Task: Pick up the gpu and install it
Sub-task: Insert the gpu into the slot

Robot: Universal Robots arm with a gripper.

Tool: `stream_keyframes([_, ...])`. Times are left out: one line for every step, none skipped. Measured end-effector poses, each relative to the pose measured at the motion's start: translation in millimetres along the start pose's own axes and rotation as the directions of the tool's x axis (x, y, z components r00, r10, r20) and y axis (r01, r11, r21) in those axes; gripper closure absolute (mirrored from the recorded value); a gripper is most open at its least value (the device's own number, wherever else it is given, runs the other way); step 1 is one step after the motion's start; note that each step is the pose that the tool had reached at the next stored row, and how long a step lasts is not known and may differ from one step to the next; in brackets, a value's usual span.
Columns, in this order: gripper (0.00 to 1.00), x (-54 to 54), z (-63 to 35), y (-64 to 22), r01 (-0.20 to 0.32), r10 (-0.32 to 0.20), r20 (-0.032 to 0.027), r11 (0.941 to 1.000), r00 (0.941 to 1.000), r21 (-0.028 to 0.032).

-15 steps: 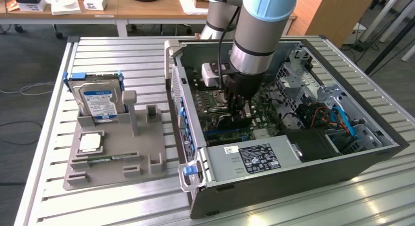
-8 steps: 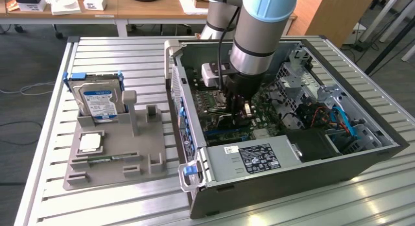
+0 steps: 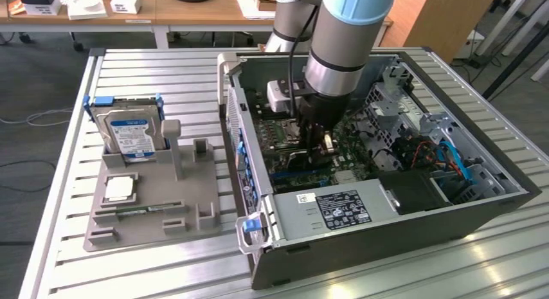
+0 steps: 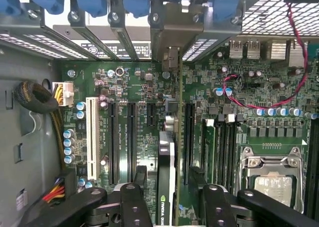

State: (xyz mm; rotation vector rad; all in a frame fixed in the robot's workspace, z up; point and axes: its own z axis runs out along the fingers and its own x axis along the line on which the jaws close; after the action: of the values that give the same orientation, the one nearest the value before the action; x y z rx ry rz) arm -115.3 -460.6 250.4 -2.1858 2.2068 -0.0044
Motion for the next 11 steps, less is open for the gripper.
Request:
stream_keyframes([0.54,0.0,-1.2,0.0,0.0,0.0,-0.0001,1.0,1.0,0.0002])
stream_keyframes([0.54,-0.1,-2.6,0.0,0.0,0.0,-0.0001,1.0,1.0,0.0003])
stream_keyframes([0.54,-0.1,-4.1,0.0,0.0,0.0,0.0,1.0,1.0,0.0003])
stream_keyframes([0.54,-0.1,-5.6,-0.1,0.0,0.0,0.0,1.0,1.0,0.0003])
stream_keyframes([0.54,-0.2,-7.3,-0.1,0.0,0.0,-0.0001,1.0,1.0,0.0003])
stream_keyframes([0.54,-0.2,-9.1,-0.2,0.0,0.0,0.0,1.0,1.0,0.0003])
stream_keyframes([0.54,-0.3,-11.1,-0.2,0.0,0.0,-0.0001,1.0,1.0,0.0003])
stream_keyframes([0.54,-0.3,-12.9,-0.3,0.0,0.0,-0.0001,1.0,1.0,0.0003])
stream_keyframes([0.54,-0.4,-14.8,-0.3,0.0,0.0,-0.0001,1.0,1.0,0.0002])
stream_keyframes([0.54,-0.4,-16.7,-0.4,0.0,0.0,0.0,1.0,1.0,0.0003])
stream_keyframes([0.54,-0.4,-18.6,-0.4,0.0,0.0,-0.0001,1.0,1.0,0.0003])
